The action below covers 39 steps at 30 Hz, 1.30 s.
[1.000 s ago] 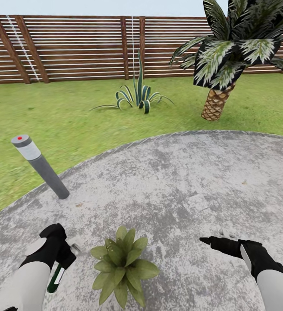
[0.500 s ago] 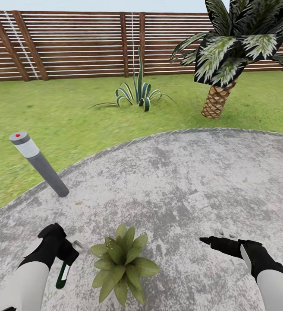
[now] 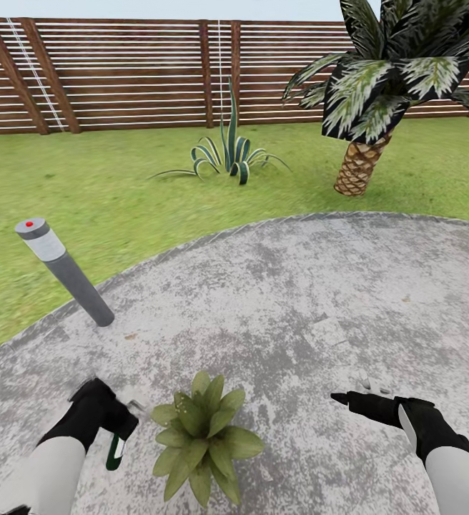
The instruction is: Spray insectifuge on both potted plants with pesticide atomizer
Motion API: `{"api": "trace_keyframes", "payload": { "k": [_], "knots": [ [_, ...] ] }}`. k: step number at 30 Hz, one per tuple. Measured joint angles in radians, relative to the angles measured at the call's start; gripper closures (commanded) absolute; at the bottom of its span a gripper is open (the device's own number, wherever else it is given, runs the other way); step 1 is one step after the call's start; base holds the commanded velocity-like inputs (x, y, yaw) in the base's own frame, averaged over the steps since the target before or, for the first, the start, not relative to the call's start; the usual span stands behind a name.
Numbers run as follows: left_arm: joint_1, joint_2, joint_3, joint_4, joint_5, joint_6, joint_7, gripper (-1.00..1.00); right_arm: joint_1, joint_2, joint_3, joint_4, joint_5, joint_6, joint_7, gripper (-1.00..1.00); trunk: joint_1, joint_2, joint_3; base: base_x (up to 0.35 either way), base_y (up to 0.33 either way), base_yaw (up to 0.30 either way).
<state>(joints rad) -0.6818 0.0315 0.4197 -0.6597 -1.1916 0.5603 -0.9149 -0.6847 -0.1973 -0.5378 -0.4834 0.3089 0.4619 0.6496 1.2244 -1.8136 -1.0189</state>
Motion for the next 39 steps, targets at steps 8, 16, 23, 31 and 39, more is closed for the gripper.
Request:
{"api": "trace_keyframes", "payload": {
  "k": [8, 16, 23, 31, 39],
  "knots": [
    [0.000, 0.004, 0.000, 0.026, 0.004, -0.021, 0.003, 1.00, 0.000, 0.000, 0.000, 0.000, 0.000, 0.000, 0.000, -1.00, 0.000, 0.000, 0.000, 0.000, 0.000, 0.000],
    [-0.001, 0.007, 0.000, 0.026, 0.001, -0.020, 0.017, 1.00, 0.000, 0.000, 0.000, 0.000, 0.000, 0.000, 0.000, -1.00, 0.004, -0.007, -0.003, 0.000, 0.000, 0.000],
    [0.000, 0.008, 0.003, 0.022, 0.001, -0.020, 0.019, 1.00, 0.000, 0.000, 0.000, 0.000, 0.000, 0.000, -0.001, -1.00, 0.019, -0.035, -0.021, 0.000, 0.000, 0.000],
    [0.000, 0.007, 0.002, 0.005, 0.001, -0.019, 0.019, 1.00, 0.000, 0.000, 0.000, 0.000, 0.000, 0.000, 0.000, -1.00, 0.042, -0.077, -0.041, 0.000, 0.000, 0.008],
    [-0.001, 0.007, 0.002, -0.042, 0.001, -0.017, 0.020, 1.00, 0.000, 0.000, 0.000, 0.000, 0.000, 0.000, -0.001, -1.00, 0.042, -0.077, -0.049, 0.000, 0.000, 0.052]
  ]
}}
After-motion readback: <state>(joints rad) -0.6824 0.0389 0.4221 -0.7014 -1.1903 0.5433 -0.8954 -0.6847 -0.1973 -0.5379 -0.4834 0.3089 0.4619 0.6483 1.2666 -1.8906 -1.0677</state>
